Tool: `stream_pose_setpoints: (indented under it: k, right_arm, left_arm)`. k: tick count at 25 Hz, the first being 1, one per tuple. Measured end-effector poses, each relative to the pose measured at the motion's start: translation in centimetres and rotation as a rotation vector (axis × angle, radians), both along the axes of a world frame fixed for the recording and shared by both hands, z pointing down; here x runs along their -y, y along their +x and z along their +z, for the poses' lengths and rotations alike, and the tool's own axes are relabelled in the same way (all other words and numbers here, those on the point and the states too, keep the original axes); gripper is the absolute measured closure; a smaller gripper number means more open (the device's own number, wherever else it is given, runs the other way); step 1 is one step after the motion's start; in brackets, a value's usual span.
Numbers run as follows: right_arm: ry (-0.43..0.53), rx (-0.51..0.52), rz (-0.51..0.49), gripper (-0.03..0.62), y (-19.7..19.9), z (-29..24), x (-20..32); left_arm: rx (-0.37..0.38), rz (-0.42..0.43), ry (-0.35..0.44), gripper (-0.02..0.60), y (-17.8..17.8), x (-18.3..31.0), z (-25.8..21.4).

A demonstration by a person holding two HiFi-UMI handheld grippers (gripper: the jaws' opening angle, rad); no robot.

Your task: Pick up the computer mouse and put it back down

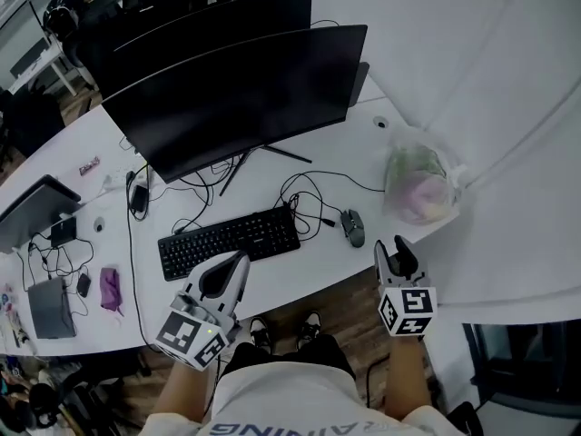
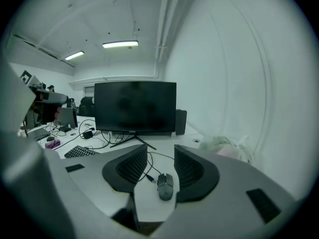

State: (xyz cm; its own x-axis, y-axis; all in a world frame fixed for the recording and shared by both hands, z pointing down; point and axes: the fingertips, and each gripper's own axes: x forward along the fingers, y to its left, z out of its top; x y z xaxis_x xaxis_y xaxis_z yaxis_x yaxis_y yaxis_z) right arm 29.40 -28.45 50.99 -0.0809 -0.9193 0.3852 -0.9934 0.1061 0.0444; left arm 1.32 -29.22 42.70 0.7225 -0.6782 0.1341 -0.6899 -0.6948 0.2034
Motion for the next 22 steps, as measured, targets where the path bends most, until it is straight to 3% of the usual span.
stream_pose_setpoints:
  k: [12, 22]
  right_arm:
    - [-0.362, -0.030, -0.086, 0.351, 1.3, 16.8, 4.3]
    - [-0.463, -0.030, -0.070, 0.326, 1.6, 23.7, 5.9]
  left_arm:
    - [0.061, -0.061, -0.078, 0.577, 3.8, 0.6, 3.5]
    - [0.080, -0.096, -0.178, 0.577, 4.5, 1.4, 7.3]
